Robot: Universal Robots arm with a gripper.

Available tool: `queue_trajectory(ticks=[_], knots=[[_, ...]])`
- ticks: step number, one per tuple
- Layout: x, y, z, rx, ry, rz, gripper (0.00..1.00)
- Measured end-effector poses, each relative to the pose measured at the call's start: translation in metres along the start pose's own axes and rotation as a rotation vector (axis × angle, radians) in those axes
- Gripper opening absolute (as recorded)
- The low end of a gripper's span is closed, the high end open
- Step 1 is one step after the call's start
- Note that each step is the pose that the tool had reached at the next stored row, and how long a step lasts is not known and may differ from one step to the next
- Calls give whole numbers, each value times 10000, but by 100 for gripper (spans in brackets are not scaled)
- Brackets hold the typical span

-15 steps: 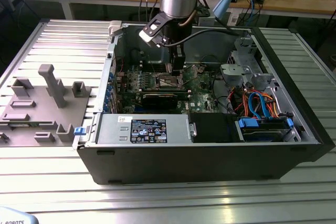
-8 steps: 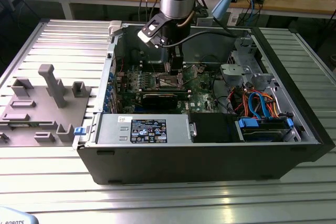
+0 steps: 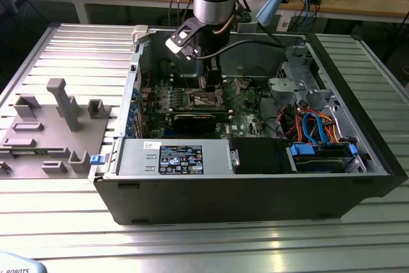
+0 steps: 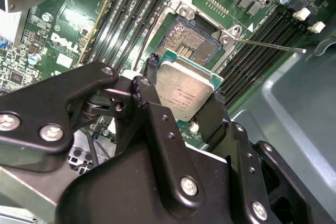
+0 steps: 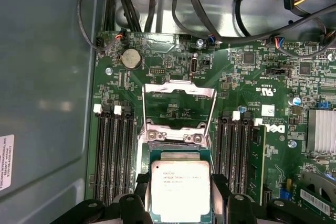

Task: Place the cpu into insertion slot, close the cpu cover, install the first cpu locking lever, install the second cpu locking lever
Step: 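Place the cpu into insertion slot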

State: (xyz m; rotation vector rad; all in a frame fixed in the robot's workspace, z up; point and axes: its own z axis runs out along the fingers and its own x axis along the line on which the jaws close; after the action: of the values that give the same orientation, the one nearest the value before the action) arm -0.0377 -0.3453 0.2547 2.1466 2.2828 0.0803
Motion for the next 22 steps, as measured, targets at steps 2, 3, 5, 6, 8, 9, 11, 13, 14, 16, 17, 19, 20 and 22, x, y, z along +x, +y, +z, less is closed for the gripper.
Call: queue_trajectory(ticks=[2, 3, 5, 6, 8, 9, 11, 13, 14, 16, 17, 19, 20, 22], knots=[[0, -3, 4, -1, 9, 0, 54], [0, -6, 6, -1, 17, 0, 54], [1, -12, 9, -2, 30, 3, 54], [1, -14, 10, -2, 32, 1, 54], [1, -16, 12, -2, 35, 0, 54], [1, -19, 15, -3, 39, 2, 54], [1, -21, 17, -3, 41, 0, 54], [1, -23, 21, -3, 46, 2, 54], [1, -24, 22, -3, 48, 2, 54], [1, -25, 25, -4, 50, 1, 54], [1, -26, 26, -4, 49, 2, 54], [1, -29, 30, -4, 49, 2, 54], [1, -31, 35, -4, 50, 1, 54], [1, -33, 41, -4, 51, 2, 54]])
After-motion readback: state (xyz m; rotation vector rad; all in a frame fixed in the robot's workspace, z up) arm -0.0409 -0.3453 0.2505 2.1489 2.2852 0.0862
